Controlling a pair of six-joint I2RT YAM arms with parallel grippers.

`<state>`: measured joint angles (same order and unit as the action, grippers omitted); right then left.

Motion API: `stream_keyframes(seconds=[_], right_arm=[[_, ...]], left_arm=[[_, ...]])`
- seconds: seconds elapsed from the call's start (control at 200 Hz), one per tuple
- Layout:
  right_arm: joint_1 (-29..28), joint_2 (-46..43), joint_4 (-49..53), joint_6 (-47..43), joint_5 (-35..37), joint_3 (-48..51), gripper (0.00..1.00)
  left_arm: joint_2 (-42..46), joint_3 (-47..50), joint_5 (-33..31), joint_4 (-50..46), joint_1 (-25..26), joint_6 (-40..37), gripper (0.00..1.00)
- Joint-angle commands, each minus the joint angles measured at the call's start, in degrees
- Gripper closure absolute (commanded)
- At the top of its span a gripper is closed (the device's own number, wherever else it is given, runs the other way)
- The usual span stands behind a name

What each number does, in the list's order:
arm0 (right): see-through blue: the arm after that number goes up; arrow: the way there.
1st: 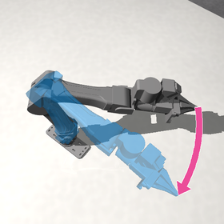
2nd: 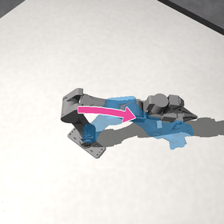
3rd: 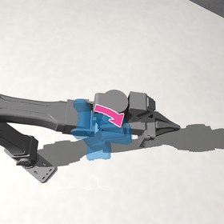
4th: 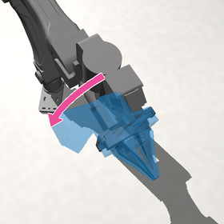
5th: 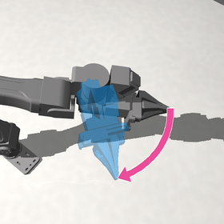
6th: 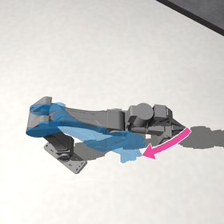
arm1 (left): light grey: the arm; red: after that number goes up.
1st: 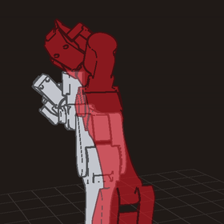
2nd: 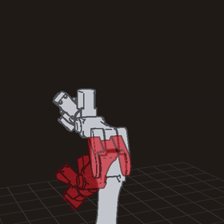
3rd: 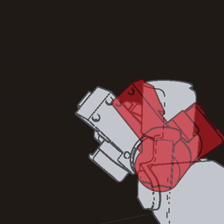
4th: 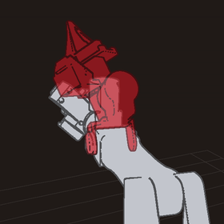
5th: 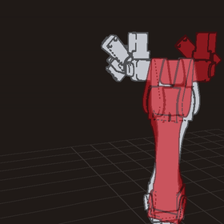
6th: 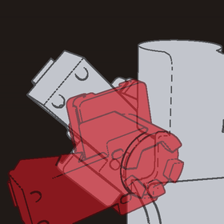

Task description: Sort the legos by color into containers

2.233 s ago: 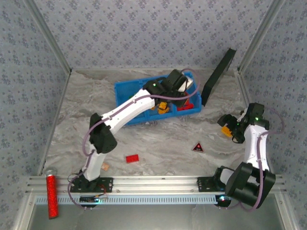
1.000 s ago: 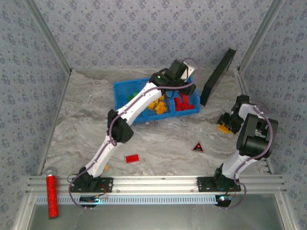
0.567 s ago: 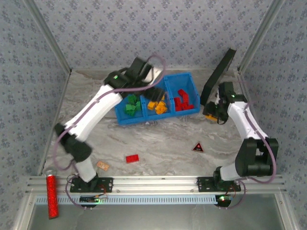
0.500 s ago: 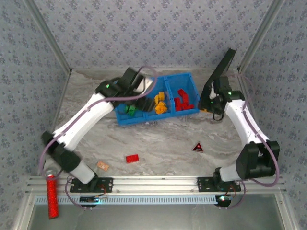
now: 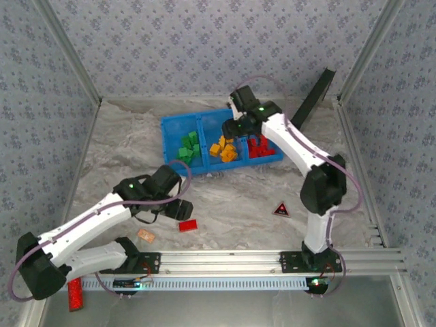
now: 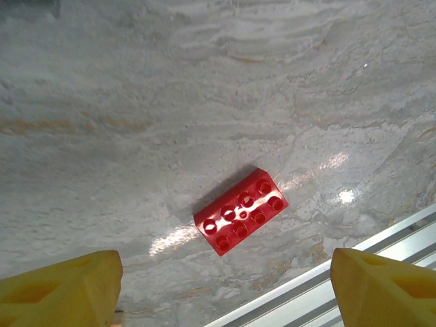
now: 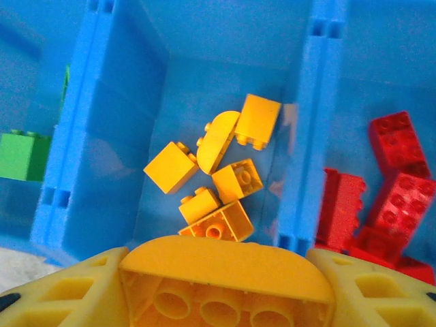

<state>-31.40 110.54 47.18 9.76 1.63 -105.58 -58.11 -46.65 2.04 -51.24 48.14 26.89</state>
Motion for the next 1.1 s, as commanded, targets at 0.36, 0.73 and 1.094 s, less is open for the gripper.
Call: stream_keyframes(seconds=[0.36, 0.73, 1.094], right_arm=[[-3.46, 13.61, 3.95, -7.64, 3.15, -8.67, 0.51], [-3.50, 14.79, 3.94, -8.48, 2.41, -7.71, 0.34], [-2.36, 10.85, 3.58, -8.46, -0.23, -7.23, 0.20]], left_arm=[[-6.30, 3.68, -6.06, 6.89, 10.17, 2.20, 0.18], [-11.68, 4.48, -10.18, 11.33, 12.33, -4.34, 0.15], [-19.98, 2.93, -6.13, 11.96, 12.42, -6.86, 0.14]])
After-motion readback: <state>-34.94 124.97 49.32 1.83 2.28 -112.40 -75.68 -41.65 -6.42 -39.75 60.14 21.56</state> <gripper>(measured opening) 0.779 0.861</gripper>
